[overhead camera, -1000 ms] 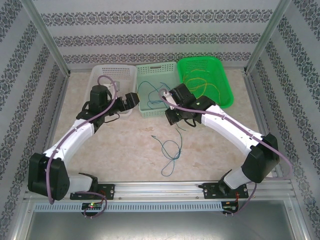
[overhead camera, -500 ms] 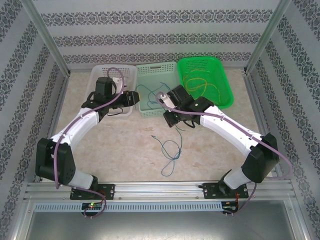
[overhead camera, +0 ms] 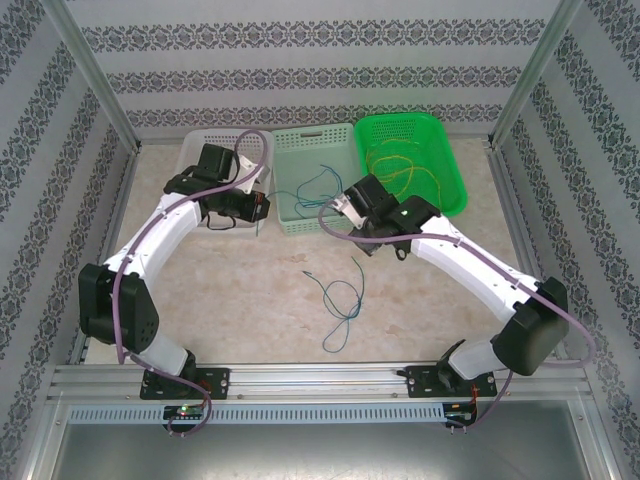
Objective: Untangle the cables
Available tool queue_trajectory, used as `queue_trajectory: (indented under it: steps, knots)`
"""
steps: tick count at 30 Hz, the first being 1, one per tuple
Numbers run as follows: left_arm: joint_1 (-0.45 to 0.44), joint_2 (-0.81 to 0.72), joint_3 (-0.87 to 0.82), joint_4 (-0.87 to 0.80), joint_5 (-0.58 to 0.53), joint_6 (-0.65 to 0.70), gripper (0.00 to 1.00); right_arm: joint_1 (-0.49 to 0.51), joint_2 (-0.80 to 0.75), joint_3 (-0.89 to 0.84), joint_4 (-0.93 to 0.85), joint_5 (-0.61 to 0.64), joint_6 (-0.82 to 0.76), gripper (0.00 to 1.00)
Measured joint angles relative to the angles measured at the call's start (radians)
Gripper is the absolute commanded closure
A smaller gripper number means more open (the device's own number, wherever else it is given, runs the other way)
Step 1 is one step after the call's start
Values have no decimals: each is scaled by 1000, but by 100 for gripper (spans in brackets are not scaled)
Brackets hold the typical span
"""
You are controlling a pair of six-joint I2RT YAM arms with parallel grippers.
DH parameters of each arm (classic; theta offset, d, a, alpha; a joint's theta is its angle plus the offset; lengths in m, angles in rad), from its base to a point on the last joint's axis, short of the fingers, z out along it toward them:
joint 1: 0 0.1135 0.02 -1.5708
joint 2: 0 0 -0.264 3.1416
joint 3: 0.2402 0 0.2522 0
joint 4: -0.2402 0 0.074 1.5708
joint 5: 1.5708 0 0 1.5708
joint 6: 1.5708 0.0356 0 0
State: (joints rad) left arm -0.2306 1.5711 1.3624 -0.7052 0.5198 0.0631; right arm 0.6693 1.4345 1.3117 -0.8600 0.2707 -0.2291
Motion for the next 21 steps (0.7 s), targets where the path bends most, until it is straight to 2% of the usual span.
queue_trajectory:
  steps: [9, 10, 12, 13, 14, 15, 16, 17, 21]
  knots:
    - [-98, 51, 45, -163, -122, 159, 100, -22, -105, -27, 0, 74, -166, 98]
    - [-101, 49, 45, -163, -129, 163, 96, -22, -107, -27, -1, 72, -169, 98]
    - [-102, 41, 42, -156, -143, 157, 80, -22, -106, -27, 0, 58, -165, 98]
    - [-101, 31, 36, -144, -159, 145, 61, -22, -103, -27, -1, 44, -158, 98]
    - [-101, 17, 26, -125, -179, 130, 46, -21, -100, -26, -2, 29, -144, 98]
    - [-101, -5, 10, -100, -204, 110, 35, -21, -92, -24, -4, 10, -128, 98]
    - [-101, -38, -14, -66, -236, 83, 13, -21, -82, -18, -5, -10, -110, 99]
    - [-101, -68, -32, -42, -262, 61, 0, -21, -70, -10, -4, -29, -90, 100]
    - [-92, -247, -108, 92, -401, -42, 0, -22, 5, 52, 0, -125, -2, 100]
